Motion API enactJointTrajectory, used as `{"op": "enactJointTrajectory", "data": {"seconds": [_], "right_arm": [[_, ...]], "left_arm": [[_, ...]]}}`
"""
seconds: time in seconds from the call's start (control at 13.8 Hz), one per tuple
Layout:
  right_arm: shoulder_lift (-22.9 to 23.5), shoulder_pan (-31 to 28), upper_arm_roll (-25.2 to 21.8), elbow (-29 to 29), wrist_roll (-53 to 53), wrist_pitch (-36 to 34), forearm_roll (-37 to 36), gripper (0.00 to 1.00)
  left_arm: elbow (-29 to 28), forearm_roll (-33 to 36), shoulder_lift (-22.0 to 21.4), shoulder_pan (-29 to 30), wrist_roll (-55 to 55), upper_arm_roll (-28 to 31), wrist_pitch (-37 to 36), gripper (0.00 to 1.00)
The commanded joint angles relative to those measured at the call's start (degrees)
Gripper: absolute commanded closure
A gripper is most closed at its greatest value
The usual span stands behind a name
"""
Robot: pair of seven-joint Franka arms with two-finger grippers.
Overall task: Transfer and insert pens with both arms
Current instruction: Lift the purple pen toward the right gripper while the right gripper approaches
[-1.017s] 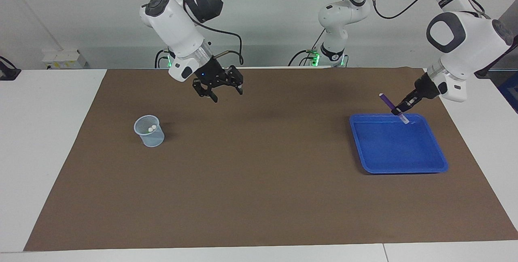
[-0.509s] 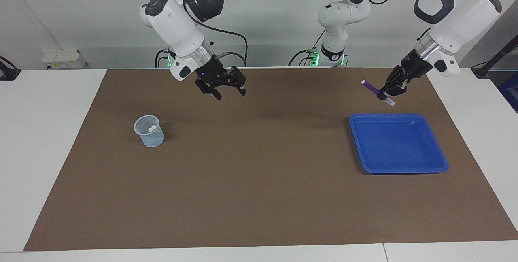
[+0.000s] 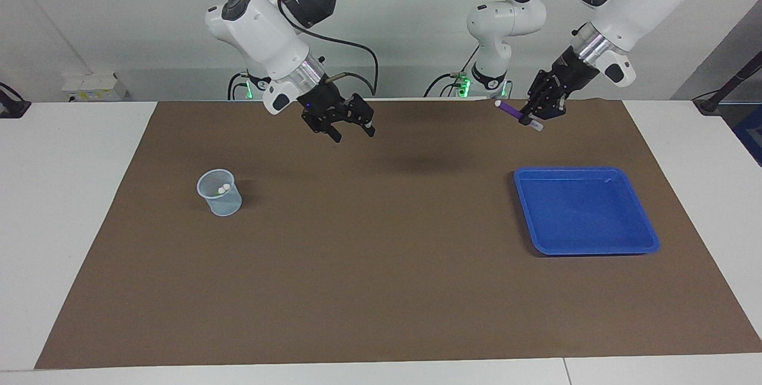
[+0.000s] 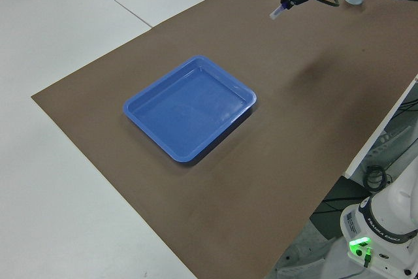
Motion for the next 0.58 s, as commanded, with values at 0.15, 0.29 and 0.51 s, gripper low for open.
{"op": "enactJointTrajectory", "data": {"seconds": [0.15, 0.29, 0.51], "right_arm": [[0.26, 7.13, -0.01, -0.04, 5.31, 7.96, 3.94, 0.0], [0.7, 10.84, -0.01, -0.22, 12.25, 15.35, 3.85, 0.0], [1.05, 13.65, -0.01, -0.13, 13.86, 16.78, 3.94, 0.0]], "left_arm": [[-9.23, -2.79, -8.8, -4.59, -7.29, 0.78, 1.77, 1.0], [-11.7, -3.06, -11.97, -6.17, -8.71, 0.78, 2.4, 1.0], [-12.24, -3.06, -13.56, -7.58, -10.99, 0.78, 2.49, 1.0]]}}
